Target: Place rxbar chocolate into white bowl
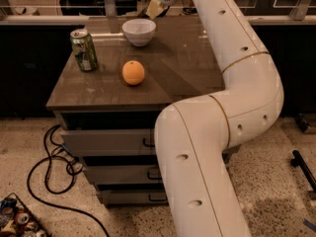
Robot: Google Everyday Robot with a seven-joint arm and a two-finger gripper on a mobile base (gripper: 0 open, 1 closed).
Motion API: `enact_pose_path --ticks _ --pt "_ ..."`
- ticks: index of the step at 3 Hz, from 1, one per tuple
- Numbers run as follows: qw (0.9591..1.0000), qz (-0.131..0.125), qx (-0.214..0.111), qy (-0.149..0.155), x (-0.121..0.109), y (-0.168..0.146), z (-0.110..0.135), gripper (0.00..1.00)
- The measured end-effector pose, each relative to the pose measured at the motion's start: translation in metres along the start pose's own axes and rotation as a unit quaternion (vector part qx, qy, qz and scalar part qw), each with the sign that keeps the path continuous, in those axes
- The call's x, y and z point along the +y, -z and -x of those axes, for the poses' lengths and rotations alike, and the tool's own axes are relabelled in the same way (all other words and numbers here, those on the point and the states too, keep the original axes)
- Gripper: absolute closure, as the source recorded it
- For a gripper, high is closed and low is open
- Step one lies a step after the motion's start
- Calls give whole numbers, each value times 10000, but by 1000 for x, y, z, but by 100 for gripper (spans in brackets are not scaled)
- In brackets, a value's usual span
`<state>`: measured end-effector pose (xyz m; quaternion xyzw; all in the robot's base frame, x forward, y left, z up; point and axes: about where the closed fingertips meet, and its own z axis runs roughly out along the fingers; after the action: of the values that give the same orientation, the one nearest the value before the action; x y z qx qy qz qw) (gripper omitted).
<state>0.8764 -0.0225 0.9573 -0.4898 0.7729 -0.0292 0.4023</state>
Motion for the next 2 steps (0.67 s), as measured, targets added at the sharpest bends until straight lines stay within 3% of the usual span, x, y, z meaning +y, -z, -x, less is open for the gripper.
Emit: enact_pose_path --ticks 2 --pt "9995 -139 -79 254 -3 -16 6 100"
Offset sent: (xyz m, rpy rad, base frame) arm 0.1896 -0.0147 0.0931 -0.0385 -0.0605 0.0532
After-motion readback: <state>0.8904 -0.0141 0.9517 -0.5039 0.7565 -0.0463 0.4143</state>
